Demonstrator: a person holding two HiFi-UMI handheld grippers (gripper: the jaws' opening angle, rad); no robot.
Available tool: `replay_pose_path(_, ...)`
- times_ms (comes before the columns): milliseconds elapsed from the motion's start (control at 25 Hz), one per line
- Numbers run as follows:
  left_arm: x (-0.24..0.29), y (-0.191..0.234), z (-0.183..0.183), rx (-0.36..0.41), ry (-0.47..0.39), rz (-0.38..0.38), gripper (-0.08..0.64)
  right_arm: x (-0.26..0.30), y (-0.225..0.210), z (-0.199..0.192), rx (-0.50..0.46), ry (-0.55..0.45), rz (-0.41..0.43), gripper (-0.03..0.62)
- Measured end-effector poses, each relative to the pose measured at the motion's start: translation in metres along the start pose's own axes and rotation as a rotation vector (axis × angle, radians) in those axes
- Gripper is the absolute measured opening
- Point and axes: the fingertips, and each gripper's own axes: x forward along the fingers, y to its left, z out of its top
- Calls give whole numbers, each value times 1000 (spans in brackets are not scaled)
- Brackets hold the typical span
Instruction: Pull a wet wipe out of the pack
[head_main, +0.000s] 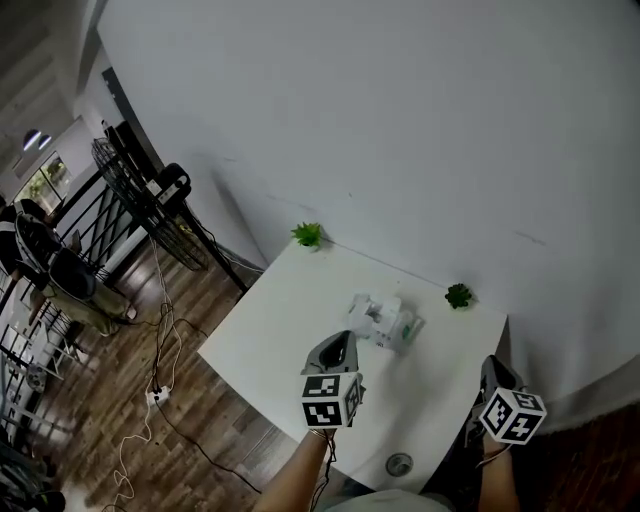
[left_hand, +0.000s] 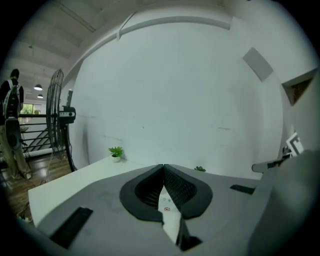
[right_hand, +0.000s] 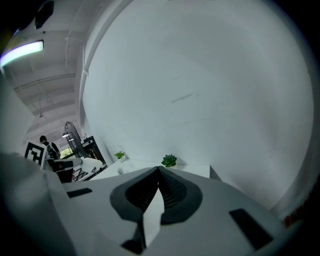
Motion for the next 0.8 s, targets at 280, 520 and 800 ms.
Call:
replay_pose_path(280,-15,16,-20,-31,-30,49,12,-10,28,17,-75,-52,14,2)
replay_pose_path(520,-18,20,-23,-70,-41,25,12,-19,33,17,-100,-51,-11,2)
replay_pose_path(800,-22,25,-21,-78,-45,11,12,-31,36,25,-157,-94,-61,0)
